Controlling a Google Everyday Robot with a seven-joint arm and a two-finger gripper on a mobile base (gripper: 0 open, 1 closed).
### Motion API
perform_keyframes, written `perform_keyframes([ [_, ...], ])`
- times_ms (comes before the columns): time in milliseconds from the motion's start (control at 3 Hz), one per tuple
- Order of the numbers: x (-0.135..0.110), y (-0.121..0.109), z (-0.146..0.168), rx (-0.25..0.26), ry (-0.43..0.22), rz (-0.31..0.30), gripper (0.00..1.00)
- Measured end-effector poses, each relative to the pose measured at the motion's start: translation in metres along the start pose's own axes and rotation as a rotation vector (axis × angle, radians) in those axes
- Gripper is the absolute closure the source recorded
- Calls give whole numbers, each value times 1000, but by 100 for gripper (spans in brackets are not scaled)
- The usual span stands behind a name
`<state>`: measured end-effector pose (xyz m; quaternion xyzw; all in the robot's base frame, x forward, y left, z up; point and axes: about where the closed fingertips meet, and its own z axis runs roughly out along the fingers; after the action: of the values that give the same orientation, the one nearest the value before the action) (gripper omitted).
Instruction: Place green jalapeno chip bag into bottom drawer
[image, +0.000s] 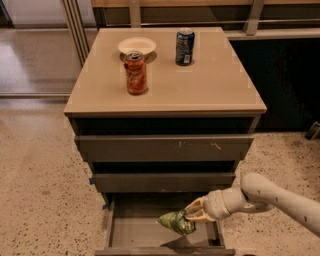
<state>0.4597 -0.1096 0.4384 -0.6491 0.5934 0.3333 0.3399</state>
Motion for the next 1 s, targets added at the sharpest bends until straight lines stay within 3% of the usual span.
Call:
perform_keyframes([
  [667, 0, 2, 3, -4, -6, 3, 100],
  [1000, 17, -1, 9, 30, 27, -17, 100],
])
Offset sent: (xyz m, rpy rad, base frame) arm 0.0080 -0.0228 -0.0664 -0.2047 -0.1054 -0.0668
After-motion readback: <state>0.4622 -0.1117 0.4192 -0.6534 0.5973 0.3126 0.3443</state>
